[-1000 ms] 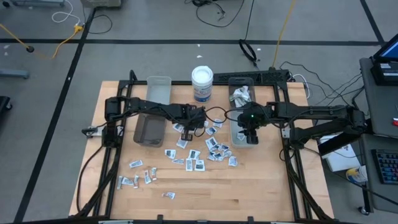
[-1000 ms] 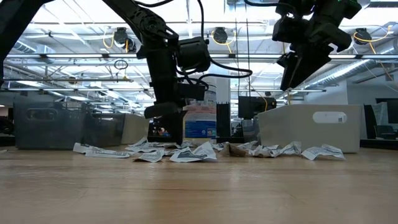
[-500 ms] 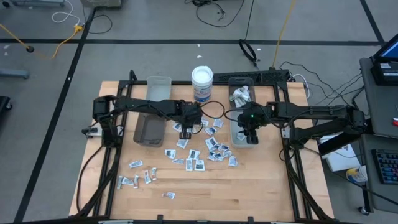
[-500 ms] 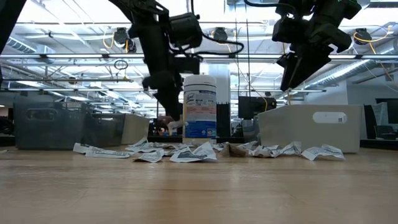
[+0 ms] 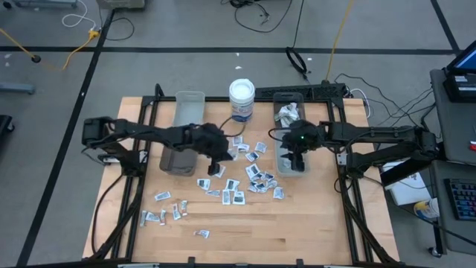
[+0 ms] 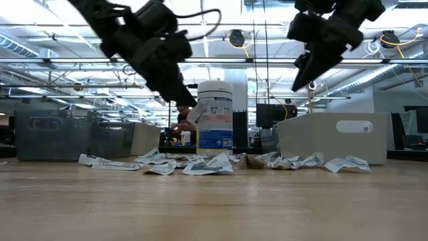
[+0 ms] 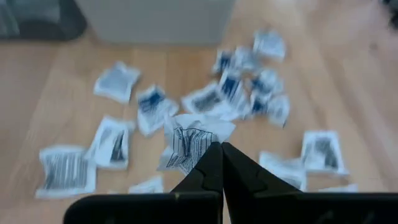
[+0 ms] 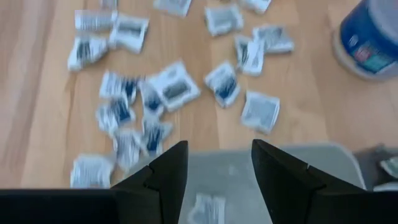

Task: Pick & Place First Aid Supplies
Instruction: Put the blue alcohol pad into the right gray bin

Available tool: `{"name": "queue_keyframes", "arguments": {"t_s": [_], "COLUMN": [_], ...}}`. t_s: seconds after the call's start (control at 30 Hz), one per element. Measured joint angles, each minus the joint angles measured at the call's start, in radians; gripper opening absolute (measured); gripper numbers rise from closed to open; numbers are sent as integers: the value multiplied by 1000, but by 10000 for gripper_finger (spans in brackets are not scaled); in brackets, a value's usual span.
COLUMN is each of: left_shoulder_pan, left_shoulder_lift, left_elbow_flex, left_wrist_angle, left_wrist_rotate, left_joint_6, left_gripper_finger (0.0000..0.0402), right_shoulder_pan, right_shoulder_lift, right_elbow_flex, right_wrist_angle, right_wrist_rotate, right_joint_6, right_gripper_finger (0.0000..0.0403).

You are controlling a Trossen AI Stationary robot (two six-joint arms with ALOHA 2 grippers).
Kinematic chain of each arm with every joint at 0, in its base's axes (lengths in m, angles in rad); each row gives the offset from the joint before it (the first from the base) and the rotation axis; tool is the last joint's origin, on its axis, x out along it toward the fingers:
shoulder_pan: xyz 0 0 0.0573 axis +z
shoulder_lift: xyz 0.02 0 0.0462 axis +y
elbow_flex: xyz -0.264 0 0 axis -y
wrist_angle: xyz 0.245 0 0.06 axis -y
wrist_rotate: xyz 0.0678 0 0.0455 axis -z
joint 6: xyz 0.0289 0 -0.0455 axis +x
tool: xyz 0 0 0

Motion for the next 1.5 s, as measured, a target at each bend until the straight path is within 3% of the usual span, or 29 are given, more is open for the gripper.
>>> {"name": "queue_keyframes", "arguments": {"t_s": [0.3, 0.53, 0.8, 1.13, 1.5], "left_shoulder_pan": [2, -2, -14, -34, -53], "left_shoulder_lift": [-67, -66, -65, -65, -65], "left_elbow_flex": [-180, -164, -146, -61, -38], "left_wrist_angle": [390, 387, 437, 379, 349], "left_wrist_rotate": [118, 171, 176, 196, 168], "left_joint_6": [-89, -86, -86, -58, -53], "left_gripper_finger": [0, 0, 0, 0, 0], "right_shoulder_pan": [25, 58, 109, 137, 148], "right_shoulder_lift": [-1, -1, 49, 170, 254], "right_elbow_flex": [-78, -169, -172, -172, -164], "right_wrist_angle": [259, 579, 676, 928, 1086], "right_wrist_rotate": [-1, -1, -26, 1, -29], "right_joint_6": [82, 101, 87, 49, 45], "right_gripper_finger": [171, 206, 259, 263, 263]}}
